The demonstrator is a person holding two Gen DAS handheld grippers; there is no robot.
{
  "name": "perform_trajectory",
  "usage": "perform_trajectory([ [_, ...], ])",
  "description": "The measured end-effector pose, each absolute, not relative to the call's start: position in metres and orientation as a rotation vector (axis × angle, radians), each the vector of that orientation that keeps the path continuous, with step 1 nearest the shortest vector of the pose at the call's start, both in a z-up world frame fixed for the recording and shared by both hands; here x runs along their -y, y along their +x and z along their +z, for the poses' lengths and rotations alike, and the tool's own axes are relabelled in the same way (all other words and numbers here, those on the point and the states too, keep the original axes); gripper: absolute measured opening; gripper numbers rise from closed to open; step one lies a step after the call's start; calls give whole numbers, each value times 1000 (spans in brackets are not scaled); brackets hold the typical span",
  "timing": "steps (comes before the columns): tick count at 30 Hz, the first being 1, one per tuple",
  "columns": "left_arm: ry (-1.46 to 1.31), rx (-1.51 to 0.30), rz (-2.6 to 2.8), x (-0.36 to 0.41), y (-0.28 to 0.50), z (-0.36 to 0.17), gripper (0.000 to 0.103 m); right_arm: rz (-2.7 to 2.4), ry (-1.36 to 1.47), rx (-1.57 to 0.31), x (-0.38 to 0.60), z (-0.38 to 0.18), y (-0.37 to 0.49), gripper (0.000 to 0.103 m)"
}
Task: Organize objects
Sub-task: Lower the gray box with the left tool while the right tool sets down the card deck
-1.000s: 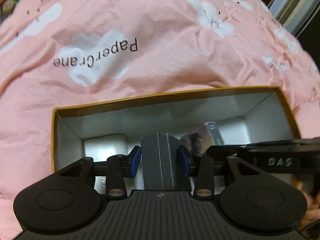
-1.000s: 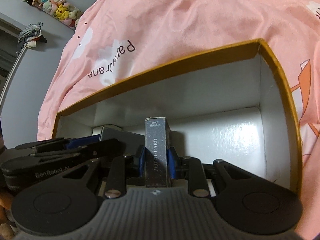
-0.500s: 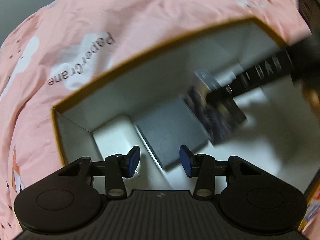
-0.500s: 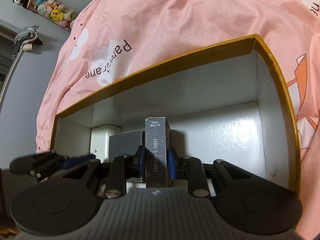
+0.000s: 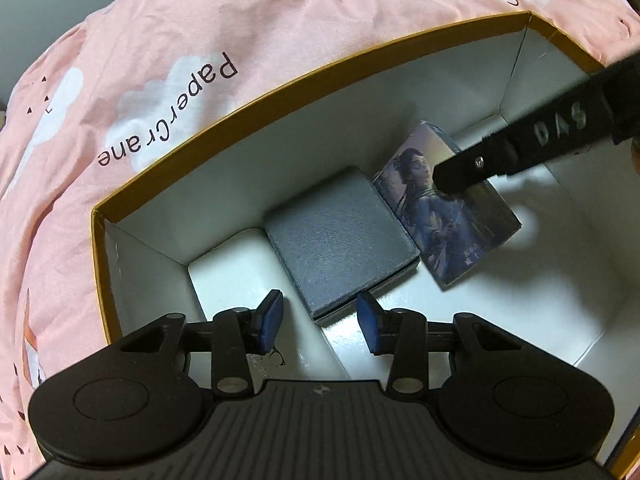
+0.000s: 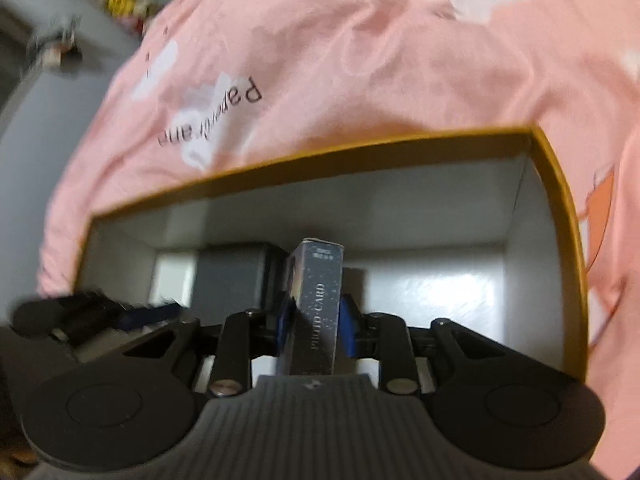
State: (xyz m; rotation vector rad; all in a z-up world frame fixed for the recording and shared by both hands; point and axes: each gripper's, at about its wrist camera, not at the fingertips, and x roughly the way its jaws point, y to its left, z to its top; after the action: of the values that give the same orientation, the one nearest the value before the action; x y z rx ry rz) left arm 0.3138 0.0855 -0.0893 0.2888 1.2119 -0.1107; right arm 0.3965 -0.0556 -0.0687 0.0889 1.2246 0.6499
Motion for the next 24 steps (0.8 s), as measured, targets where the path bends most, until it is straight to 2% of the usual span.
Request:
perform_trajectory([
  [4,275,-1212,-103,-87,315,-87,48,682,-51,-1194,46,-64,393,36],
  [6,257,-1210,-101,-89,314,-85,48,699,-106,-1194,42,-64,392,46],
  [9,239,-1201,-103,-92,310,-85,48,736,-184,-1191,37,-65,391,51],
  [12,236,-1192,-114,-94,307,-83,48,801,-275,-1194,32,-66,386,65],
  [13,231,-1189,-119,-93,305,-86,48,824,-321,-1193,30,-66,382,67],
  [20,209,-1168,-136,-96,301,-81,48,928,-618,-1184,17,-80,357,66],
  [24,213,-1162,-139,-93,298,-79,48,943,-673,-1131,14,-85,352,54],
])
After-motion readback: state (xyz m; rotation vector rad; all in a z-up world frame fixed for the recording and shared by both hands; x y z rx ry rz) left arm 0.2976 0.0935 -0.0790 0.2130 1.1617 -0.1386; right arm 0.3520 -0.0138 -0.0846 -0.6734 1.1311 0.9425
